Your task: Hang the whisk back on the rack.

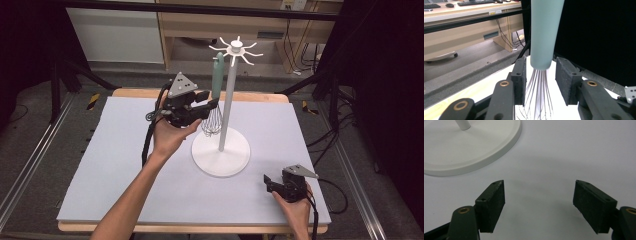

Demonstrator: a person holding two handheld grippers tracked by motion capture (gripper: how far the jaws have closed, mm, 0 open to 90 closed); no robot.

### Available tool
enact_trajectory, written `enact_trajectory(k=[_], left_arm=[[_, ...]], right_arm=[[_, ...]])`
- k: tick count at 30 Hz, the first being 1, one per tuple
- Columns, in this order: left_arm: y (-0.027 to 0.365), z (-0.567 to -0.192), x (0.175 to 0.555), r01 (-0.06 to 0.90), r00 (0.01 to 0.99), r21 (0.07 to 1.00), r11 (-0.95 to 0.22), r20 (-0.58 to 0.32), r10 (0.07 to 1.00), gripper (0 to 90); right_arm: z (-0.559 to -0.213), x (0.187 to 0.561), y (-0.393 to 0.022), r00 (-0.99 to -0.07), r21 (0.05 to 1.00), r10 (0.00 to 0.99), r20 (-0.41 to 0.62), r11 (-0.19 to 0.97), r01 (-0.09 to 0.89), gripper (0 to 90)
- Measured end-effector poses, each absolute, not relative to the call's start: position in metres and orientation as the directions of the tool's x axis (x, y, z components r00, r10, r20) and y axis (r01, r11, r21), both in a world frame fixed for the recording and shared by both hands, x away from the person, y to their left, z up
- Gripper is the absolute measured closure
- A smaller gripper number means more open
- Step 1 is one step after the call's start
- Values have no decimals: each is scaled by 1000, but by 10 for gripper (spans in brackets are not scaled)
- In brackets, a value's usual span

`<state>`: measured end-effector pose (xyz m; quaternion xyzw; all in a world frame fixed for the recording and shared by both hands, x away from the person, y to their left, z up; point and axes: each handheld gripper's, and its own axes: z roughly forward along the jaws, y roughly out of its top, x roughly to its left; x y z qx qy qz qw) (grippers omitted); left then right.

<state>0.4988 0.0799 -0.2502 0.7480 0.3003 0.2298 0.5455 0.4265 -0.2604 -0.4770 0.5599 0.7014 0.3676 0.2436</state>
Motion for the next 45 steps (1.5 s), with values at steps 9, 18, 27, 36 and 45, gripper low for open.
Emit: enact_trajectory(k=[9,18,27,36,45], left_arm=[[102,-261,486,214,707,951,-221,5,707,526],[124,-282,466,228,703,944,-238,9,711,476],[141,-301,458,257,683,938,-232,-7,730,440],[162,-331,455,312,650,927,-209,-48,758,432],[181,-359,451,363,624,909,-205,-74,778,427]], right_arm=[[-477,426,-261,-254,790,964,76,97,606,258],[-477,426,-261,-254,790,965,68,103,605,256],[-478,426,-261,-254,789,965,68,104,605,257],[-478,425,-261,-251,787,965,69,102,609,257],[-478,425,-261,-251,787,966,67,103,608,258]])
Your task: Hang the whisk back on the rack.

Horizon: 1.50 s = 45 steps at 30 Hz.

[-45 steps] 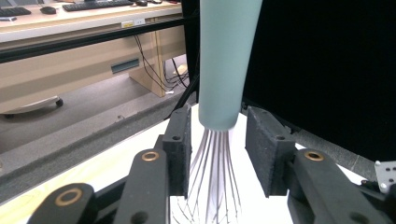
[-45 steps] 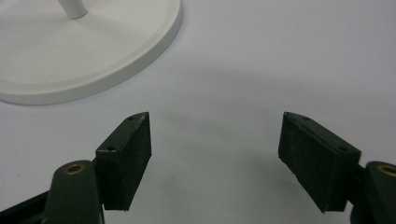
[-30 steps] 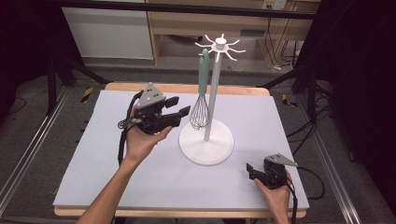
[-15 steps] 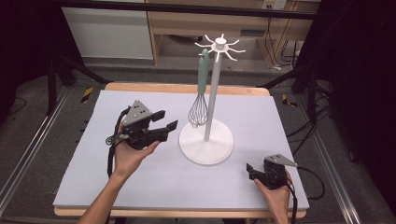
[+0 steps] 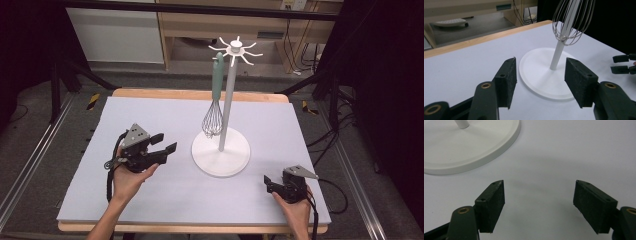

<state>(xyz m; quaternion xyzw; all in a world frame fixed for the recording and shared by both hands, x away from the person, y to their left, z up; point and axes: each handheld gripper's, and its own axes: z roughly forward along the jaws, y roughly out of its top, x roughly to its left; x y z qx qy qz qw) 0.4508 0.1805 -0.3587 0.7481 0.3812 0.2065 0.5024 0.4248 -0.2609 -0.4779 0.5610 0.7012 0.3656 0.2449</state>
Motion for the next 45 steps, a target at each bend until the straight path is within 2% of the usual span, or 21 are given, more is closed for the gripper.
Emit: enact_trajectory(k=[22,39,45], left_arm=[[238,-419,443,478,503,864,-158,-122,855,404],[276,-453,439,532,404,833,-151,-93,910,348],[283,-460,439,544,375,820,-176,-50,926,338]], right_arm=[[-478,424,-263,-253,784,965,64,108,612,286],[-479,425,-271,-225,772,972,66,93,629,265],[-480,425,-273,-219,764,974,62,95,638,258]])
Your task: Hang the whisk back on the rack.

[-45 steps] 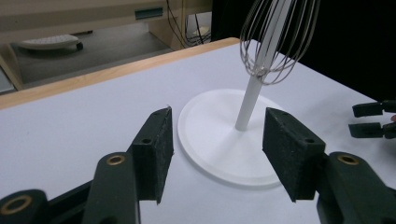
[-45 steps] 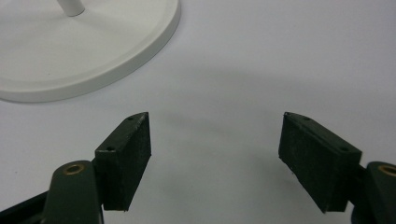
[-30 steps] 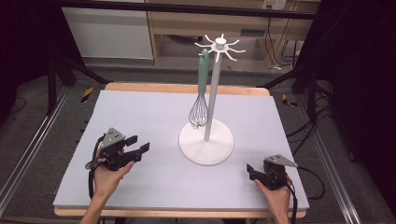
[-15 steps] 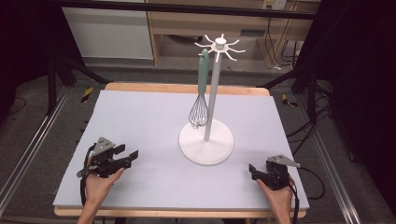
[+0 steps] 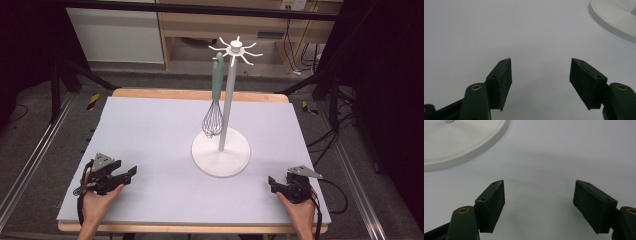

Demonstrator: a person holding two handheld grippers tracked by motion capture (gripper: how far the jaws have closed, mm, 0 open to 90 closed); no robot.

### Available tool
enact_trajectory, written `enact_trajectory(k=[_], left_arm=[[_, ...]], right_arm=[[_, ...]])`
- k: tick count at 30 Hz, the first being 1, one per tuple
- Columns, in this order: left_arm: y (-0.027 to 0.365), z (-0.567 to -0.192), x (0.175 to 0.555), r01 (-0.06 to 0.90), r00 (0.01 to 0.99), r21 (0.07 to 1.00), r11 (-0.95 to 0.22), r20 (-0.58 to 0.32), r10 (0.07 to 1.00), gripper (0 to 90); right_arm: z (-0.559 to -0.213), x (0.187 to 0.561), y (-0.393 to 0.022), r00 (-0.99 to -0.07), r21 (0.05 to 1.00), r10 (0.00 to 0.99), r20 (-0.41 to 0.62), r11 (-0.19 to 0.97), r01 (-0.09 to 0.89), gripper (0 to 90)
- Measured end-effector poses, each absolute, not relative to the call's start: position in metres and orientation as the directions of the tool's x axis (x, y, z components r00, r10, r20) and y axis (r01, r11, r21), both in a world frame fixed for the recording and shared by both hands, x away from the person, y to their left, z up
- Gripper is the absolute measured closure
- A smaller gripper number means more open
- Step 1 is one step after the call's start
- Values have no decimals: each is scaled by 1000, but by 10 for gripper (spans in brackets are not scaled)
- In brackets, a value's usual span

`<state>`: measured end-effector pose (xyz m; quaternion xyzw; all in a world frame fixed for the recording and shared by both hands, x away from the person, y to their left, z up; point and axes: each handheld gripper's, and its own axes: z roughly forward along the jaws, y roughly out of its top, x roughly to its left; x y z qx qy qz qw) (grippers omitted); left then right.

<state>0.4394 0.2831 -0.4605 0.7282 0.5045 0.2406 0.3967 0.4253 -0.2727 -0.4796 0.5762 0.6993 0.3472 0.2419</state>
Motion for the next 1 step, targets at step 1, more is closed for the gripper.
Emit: enact_trajectory(k=[1], left_arm=[[284,-461,439,546,372,819,-179,-46,927,336]], right_arm=[[-480,425,-273,-218,764,974,61,95,638,258]])
